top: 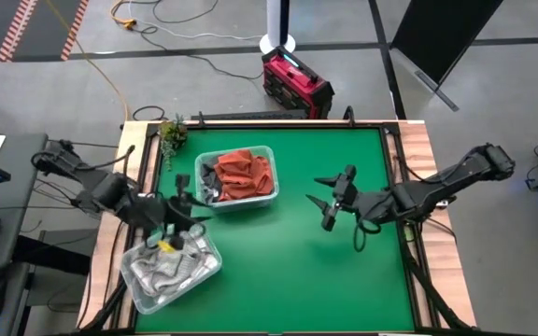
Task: Sort towels by color in basket
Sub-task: Return to Home Position
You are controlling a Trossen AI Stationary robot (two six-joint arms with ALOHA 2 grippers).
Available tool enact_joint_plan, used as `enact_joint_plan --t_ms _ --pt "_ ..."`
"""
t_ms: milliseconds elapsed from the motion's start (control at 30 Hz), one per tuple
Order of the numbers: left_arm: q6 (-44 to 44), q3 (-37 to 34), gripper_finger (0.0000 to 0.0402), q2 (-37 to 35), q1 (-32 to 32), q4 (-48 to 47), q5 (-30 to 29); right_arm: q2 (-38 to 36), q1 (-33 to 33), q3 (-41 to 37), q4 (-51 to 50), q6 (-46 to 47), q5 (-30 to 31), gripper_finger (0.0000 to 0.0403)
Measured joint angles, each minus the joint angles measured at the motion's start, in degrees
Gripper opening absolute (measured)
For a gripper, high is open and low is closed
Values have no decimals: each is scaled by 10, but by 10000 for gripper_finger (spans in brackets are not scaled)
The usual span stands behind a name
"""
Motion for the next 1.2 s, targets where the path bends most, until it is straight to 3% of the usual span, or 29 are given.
enact_joint_plan --t_ms 200,400,700,1033,1200 --pt "19 -209 112 -85 78 221 73 -91 -2 -130 128 -35 -16 270" --pt "50 -320 112 -178 114 377 91 -165 -22 -230 254 -68 -16 270" --pt "74 -437 112 -345 143 477 100 -219 -46 -304 298 -69 -31 270" --pt "26 -554 112 -452 146 479 102 -266 -53 -393 372 -79 -50 270" --pt "17 -591 112 -491 146 487 129 -279 -53 -427 384 -61 -55 270"
